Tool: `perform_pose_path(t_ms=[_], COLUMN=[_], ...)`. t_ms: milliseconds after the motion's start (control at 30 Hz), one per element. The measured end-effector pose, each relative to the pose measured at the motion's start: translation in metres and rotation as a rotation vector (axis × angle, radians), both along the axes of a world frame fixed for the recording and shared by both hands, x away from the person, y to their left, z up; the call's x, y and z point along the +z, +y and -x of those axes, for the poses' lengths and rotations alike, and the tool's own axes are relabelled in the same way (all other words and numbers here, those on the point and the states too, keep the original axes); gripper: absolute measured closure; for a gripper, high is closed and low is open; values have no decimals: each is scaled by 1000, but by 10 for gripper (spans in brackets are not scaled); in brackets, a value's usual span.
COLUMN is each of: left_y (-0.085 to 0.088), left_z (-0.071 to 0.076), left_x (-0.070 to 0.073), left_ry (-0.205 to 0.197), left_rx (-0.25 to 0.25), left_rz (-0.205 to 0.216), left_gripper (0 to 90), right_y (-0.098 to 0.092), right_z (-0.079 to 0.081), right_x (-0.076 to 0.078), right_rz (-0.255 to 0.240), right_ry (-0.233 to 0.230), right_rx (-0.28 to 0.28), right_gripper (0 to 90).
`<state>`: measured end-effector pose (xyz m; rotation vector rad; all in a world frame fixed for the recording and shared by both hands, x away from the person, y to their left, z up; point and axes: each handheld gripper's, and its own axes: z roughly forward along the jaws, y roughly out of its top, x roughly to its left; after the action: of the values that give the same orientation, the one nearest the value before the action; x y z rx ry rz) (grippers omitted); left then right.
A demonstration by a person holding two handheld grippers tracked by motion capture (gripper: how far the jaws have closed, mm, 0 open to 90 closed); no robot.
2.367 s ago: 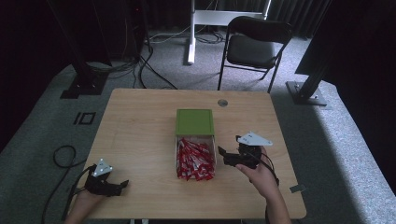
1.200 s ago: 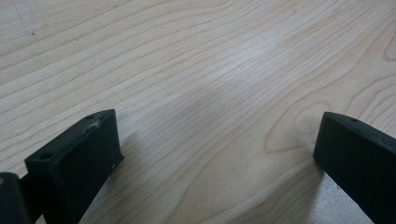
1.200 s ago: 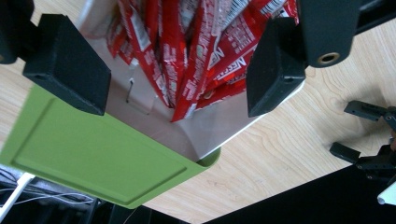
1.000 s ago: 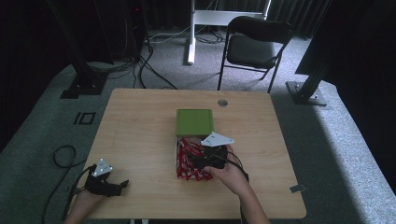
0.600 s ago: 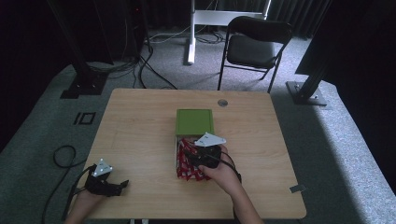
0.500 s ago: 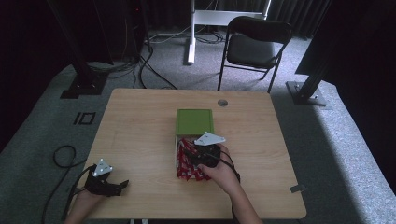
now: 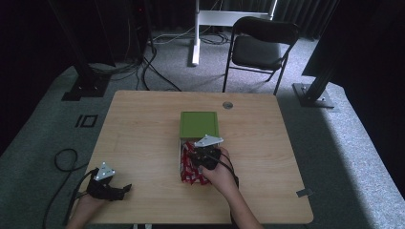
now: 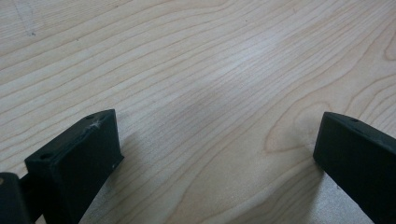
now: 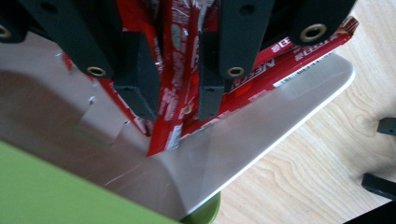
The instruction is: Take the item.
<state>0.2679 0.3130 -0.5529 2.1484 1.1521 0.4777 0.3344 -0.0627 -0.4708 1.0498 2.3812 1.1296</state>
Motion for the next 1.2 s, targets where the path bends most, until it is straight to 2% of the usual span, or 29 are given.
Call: perform_pose_path(t_ms=[100,200,300,400,500,600,667,833,933,1200], left_y=[0,0,0,0,0,0,0,0,0,0], left_z=[0,0,0,0,0,0,0,0,0,0], left_x=[0,0,0,0,0,0,0,0,0,0], left_ry=[1,1,1,1,1,1,1,1,1,1], left_rx=[-1,-2,-2,-2,-2,-2,-2,-2,-1,-1], left_rz=[-1,-2,-2,-2,-2,-2,-2,-2,-1,-2], left_gripper=[15,15,15,15,15,15,15,15,15,15], right_y=[1,7,8,11,11,13,13,11,8,0], right_z=[0,-3,-4,-4,-5,-5,-6,-7,-6,1], right_x=[-1,-7,-9,-10,-12,-12,-12,-10,-6,3], right_rz=[11,56,54,74,78,111,117,96,60,12], right_ry=[4,14,21,9,2,-9,-6,6,11,0], right_rx=[-6,-33,-50,-62,-65,-53,-40,-42,-51,-45], right_gripper=[691,706,711,715,741,815,827,836,840,841])
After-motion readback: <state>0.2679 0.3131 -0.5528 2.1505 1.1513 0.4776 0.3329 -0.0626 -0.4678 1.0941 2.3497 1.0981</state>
